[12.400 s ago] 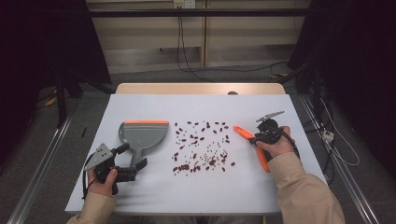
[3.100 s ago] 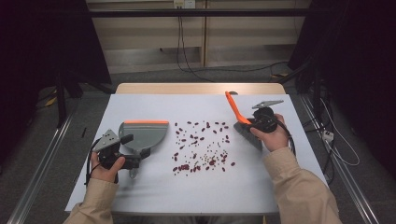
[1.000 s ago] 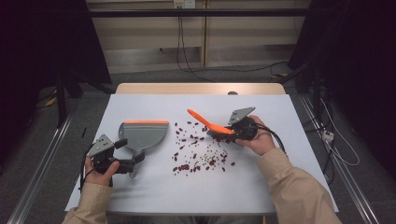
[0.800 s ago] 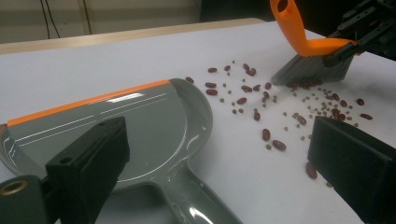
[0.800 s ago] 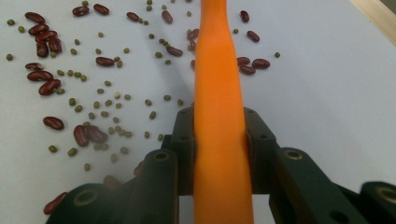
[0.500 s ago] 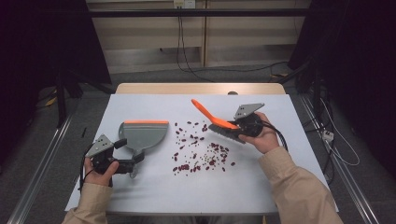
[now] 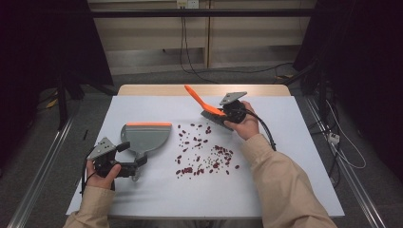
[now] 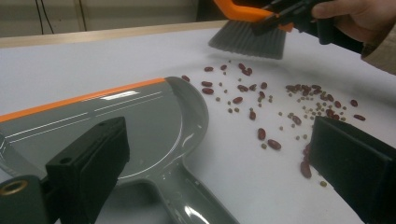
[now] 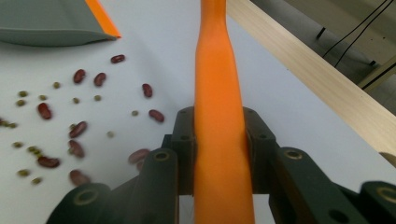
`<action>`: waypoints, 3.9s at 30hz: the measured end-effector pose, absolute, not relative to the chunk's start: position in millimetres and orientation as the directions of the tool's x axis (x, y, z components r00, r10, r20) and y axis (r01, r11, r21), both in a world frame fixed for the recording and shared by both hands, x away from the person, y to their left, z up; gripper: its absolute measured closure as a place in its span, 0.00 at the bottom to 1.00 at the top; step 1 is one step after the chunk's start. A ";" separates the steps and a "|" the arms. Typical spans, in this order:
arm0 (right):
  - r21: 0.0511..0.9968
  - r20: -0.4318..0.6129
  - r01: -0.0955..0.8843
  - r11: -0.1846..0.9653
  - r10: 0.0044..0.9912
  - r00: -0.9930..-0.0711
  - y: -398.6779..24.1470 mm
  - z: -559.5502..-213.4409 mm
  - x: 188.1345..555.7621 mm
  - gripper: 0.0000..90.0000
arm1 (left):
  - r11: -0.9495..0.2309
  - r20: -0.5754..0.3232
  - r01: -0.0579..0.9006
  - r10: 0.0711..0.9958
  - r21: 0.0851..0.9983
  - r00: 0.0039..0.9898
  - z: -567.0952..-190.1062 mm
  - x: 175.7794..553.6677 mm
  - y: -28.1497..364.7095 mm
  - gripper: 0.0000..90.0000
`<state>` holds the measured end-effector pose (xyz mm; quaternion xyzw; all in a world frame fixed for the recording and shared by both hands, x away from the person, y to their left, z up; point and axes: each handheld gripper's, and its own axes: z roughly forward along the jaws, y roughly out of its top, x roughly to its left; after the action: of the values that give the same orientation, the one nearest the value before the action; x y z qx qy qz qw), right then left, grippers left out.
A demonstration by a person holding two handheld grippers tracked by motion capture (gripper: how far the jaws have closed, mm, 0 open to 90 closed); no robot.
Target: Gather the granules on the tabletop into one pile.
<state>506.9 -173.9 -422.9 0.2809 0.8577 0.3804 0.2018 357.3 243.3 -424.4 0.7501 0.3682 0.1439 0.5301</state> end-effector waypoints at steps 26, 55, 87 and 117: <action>0.689 -0.138 0.171 0.704 0.359 -0.923 -162.6 -422.8 449.8 0.79 | -0.160 -0.165 0.398 0.727 0.903 0.666 -423.3 353.7 248.9 0.06; 0.773 -0.188 0.197 0.603 0.514 -0.837 -122.0 -433.5 534.8 0.80 | -0.146 -0.186 0.411 0.724 0.900 0.664 -427.3 358.4 249.4 0.06; 0.715 -0.164 0.008 0.699 0.180 -0.970 -122.2 -426.6 460.1 0.79 | -0.172 -0.167 0.414 0.730 0.894 0.663 -429.3 355.6 248.7 0.06; 0.781 -0.185 0.068 0.621 0.335 -0.924 -112.3 -421.4 486.2 0.80 | -0.183 -0.164 0.420 0.729 0.889 0.665 -431.1 355.1 246.6 0.06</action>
<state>486.2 -112.3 -421.4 0.1137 0.8861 0.4204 0.1585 355.1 246.6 -431.1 0.7541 0.3807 0.1504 0.5136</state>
